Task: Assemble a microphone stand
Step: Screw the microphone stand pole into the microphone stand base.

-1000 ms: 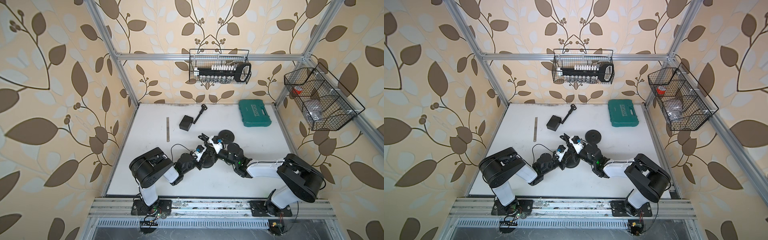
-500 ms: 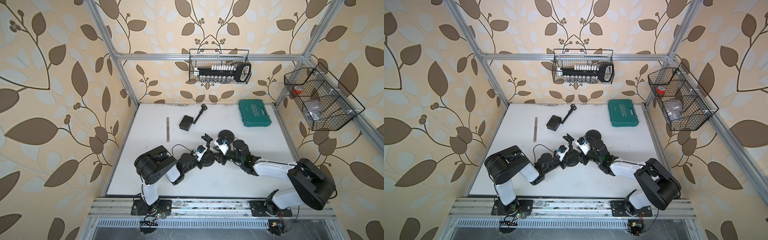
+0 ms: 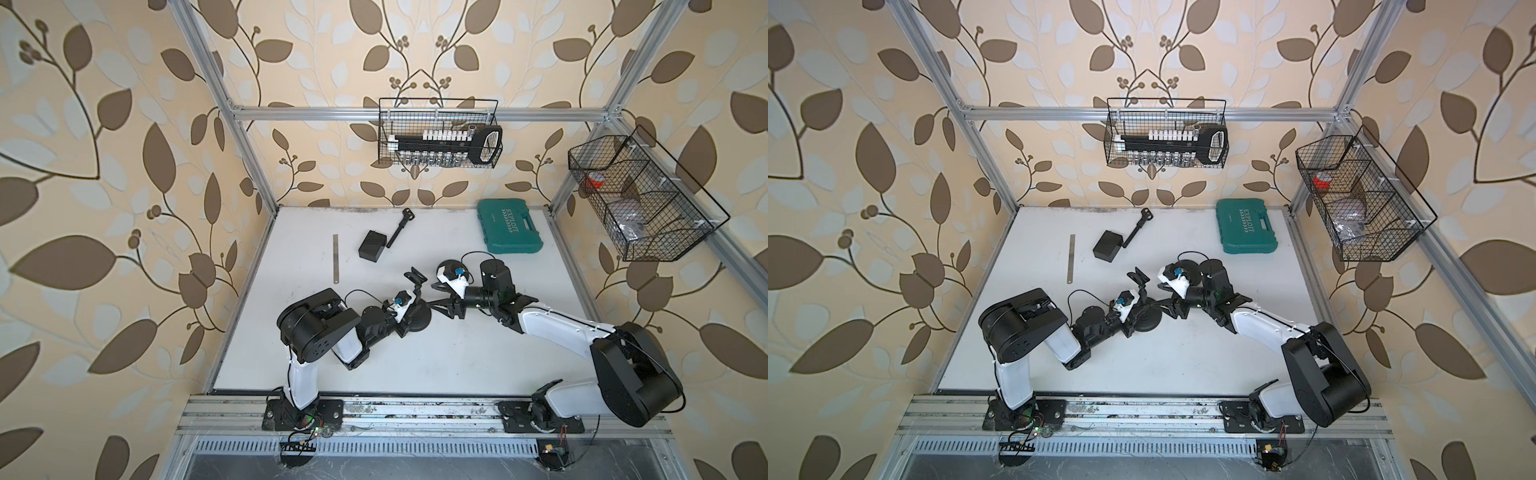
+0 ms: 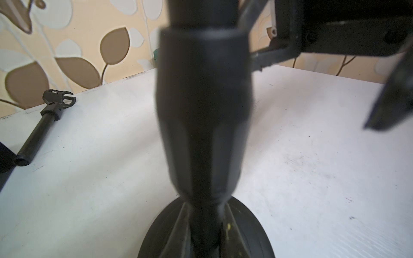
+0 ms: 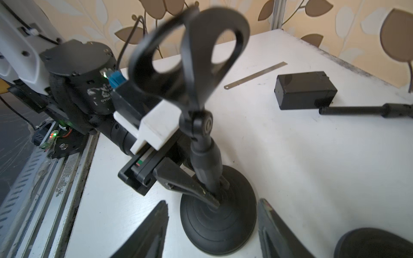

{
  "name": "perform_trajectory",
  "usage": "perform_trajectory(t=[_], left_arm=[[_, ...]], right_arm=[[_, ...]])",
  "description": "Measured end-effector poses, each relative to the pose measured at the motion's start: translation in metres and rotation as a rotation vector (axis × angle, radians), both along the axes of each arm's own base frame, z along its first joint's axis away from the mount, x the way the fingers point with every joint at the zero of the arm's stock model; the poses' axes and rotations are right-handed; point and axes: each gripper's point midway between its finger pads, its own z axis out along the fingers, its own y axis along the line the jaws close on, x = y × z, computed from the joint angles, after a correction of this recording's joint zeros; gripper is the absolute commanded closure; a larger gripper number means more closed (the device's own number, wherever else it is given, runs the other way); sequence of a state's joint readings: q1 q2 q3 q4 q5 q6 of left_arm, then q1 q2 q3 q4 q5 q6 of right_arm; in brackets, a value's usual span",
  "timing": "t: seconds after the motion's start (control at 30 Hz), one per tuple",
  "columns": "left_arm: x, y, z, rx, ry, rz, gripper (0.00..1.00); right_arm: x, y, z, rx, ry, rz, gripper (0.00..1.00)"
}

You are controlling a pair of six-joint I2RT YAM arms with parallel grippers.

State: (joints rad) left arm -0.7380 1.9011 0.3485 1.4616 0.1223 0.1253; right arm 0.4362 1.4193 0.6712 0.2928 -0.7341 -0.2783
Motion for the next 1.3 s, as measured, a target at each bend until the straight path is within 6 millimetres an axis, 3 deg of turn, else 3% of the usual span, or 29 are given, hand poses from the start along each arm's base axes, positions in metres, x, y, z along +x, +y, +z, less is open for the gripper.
perform_trajectory(t=[0.13,0.43,0.77,1.07,1.23,1.3], left_arm=[[0.000,0.000,0.000,-0.001,-0.001,0.000,0.89],[0.000,0.000,0.000,-0.002,-0.001,0.000,0.90],[0.000,0.000,0.000,-0.002,0.000,0.000,0.90],[0.000,0.000,0.000,-0.002,0.000,0.000,0.90],[0.000,0.000,0.000,-0.009,0.004,0.002,0.89],[0.001,0.000,0.000,-0.018,0.014,0.008,0.88]], right_arm=[[0.006,0.008,0.005,0.006,-0.019,0.045,0.42],[0.007,0.022,-0.005,0.002,-0.008,0.121,0.46],[0.012,0.032,0.002,0.030,-0.022,0.172,0.55],[0.011,0.038,-0.008,0.043,0.012,0.210,0.62],[0.008,0.042,-0.010,0.051,0.015,0.235,0.77],[0.010,0.042,-0.009,0.051,-0.004,0.234,0.87]])
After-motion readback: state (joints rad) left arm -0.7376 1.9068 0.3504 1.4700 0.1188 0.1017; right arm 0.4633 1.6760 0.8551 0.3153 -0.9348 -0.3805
